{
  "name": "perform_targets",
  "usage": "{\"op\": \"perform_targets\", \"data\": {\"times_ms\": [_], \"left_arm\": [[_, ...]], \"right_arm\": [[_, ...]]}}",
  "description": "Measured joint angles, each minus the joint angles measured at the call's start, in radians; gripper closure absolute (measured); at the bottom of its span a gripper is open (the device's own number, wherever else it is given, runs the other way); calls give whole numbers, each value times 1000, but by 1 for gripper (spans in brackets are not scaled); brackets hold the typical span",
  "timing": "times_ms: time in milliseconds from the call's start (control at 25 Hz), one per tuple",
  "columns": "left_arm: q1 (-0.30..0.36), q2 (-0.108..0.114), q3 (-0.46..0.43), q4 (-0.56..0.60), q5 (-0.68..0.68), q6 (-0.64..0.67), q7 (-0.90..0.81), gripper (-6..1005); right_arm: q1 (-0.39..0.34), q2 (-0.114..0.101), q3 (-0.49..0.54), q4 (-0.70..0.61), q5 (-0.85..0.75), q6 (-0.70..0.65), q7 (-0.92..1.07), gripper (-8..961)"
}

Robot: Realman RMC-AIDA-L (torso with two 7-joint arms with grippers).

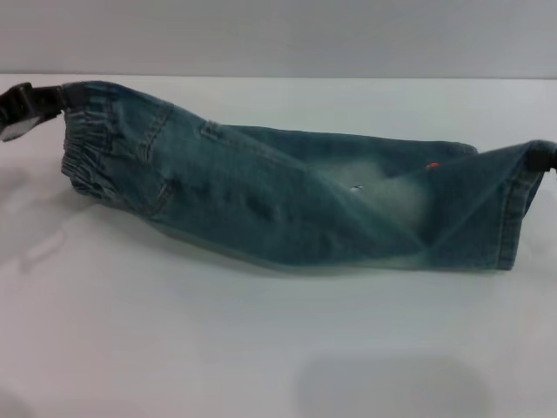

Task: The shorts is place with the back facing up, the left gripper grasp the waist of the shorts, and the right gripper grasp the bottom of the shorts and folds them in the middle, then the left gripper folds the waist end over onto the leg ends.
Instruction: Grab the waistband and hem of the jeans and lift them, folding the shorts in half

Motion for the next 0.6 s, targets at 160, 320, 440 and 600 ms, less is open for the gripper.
{"op": "perform_targets", "data": {"times_ms": [160,320,440,600], "left_arm": [[-7,-6,3,0,-2,-68,-3,876],[-9,-8,7,0,-3,-90,-4,875],[-15,-10,11,-13,1,-156,-4,873],[-22,-11,18,-36,3,-207,3,872]], "right_arm": [[-8,0,11,46,31,76,-1,954],[-10,2,17,82,37,130,-1,954],[-10,4,16,101,38,165,-1,954],[-10,9,8,124,38,208,-2,954]]}}
